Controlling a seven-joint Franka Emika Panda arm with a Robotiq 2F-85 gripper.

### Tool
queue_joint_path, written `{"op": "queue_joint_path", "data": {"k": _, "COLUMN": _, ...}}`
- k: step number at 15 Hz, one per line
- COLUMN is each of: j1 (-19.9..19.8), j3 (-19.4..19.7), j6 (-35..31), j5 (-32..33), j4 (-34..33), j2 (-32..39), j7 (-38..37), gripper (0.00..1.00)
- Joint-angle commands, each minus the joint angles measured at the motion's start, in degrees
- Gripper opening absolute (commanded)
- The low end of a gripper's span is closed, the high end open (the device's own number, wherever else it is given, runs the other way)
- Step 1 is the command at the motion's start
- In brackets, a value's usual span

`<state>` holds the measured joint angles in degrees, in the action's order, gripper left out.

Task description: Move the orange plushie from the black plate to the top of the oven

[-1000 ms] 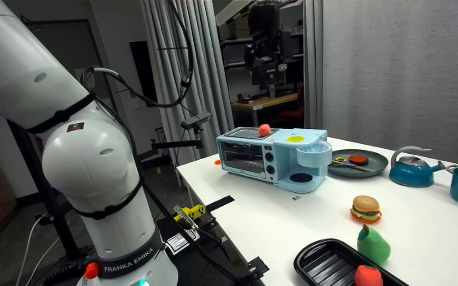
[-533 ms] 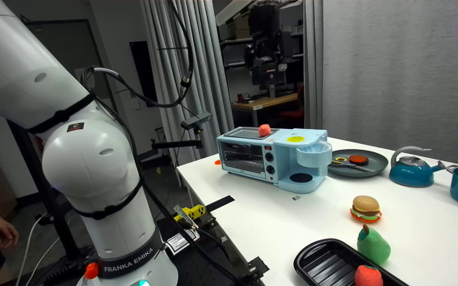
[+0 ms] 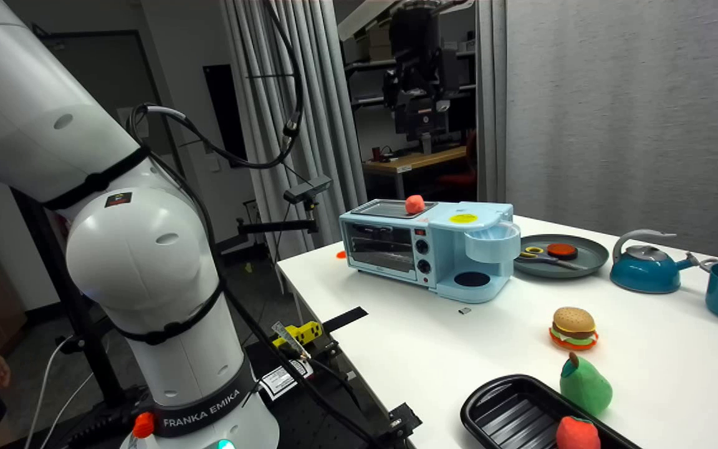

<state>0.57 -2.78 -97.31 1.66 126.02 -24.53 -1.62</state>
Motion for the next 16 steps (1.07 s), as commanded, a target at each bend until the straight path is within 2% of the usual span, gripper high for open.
{"op": "queue_joint_path", "data": {"k": 1, "j1": 0.3, "j3": 0.5, "j6": -0.3, "j5": 0.2, "j4": -0.1, "j2": 0.5, "j7": 0.5, "gripper": 1.00}}
{"op": "queue_joint_path", "data": {"k": 8, "j1": -1.7, "j3": 3.2, "j6": -4.3, "j5": 0.7, "j4": 5.0, "j2": 0.6, "j7": -0.2, "gripper": 1.00}}
{"op": "queue_joint_path", "data": {"k": 16, "j1": -6.4, "j3": 8.6, "j6": -13.8, "j5": 3.4, "j4": 15.6, "j2": 3.4, "j7": 0.6, "gripper": 1.00}}
